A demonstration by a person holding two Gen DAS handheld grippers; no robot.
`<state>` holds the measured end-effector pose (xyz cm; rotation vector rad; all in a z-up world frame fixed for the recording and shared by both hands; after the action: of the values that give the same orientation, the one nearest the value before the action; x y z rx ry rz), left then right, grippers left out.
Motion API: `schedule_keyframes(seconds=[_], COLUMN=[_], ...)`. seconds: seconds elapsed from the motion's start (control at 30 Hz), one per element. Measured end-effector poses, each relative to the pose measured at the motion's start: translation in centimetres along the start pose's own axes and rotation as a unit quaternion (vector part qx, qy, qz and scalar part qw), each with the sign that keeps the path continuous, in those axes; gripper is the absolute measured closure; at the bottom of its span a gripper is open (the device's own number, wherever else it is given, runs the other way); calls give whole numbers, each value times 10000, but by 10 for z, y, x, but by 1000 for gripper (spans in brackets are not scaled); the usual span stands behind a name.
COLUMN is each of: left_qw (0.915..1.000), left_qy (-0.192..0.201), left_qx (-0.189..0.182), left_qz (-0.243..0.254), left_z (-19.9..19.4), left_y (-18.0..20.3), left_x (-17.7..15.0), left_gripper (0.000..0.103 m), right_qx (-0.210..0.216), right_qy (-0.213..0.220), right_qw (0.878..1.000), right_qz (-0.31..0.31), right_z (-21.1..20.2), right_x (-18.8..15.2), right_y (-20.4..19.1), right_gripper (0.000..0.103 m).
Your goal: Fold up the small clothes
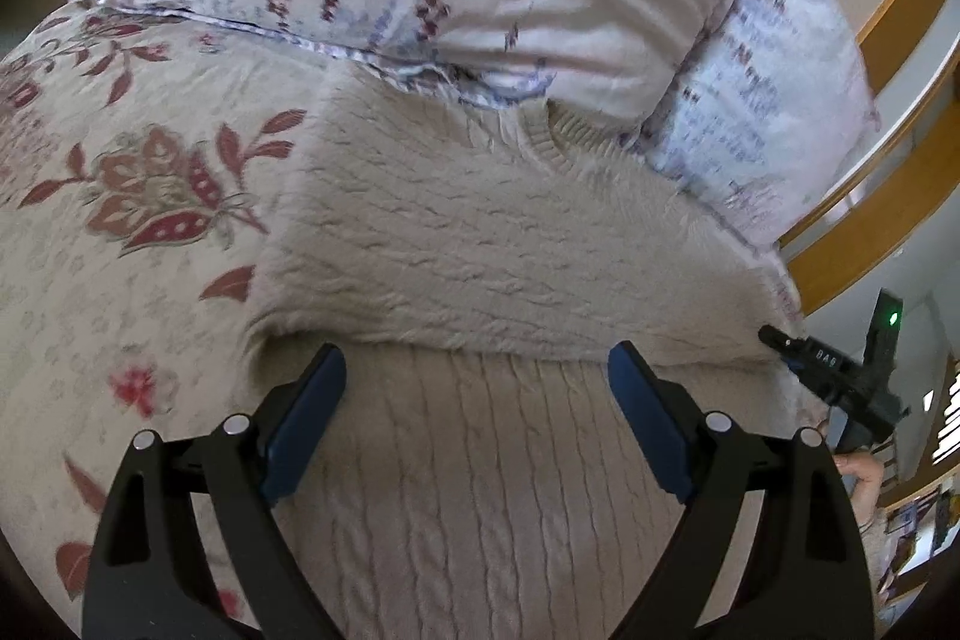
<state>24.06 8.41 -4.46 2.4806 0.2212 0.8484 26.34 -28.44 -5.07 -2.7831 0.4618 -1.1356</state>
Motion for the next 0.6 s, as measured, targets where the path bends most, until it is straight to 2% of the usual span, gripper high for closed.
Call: schedule_keyframes(seconds=[0.07,0.17,0.4,0.47,0.6], left_qw=[9995,9988,9977,9964,9916], left_qy=[176,356,143,88,-3], left_qx=[-241,-316,-513,-639,-1012], left_qz=[-62,-64,-416,-549,-810], left_z=[-19,-43,-64,-68,-78], left_y=[-4,-16,-41,-46,-49], left_x=[-1,-3,-33,-44,-65], left_gripper=[14,14,17,21,24], right_qx=[-118,-27,989,1143,1312], right_qy=[311,440,76,-20,-212], right_qw=[9994,9989,9949,9931,9904], right_qz=[-80,-134,195,248,385], right_z=[-22,-45,-75,-80,-89], right_x=[1,-5,-48,-61,-86], right_y=[14,31,60,63,71], right_gripper=[49,44,44,44,47])
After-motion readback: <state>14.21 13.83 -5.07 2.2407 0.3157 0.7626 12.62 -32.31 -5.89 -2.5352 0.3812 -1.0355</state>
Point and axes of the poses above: each gripper's, at about its wrist camera, not at the fingertips, and z roughly the way its jaws point, y to its right, x to its top, the point moved 9 cm from there along z, roughly the way its jaws point, and after that the axes turned 4 degrees about -z, right-handed, at the moved point
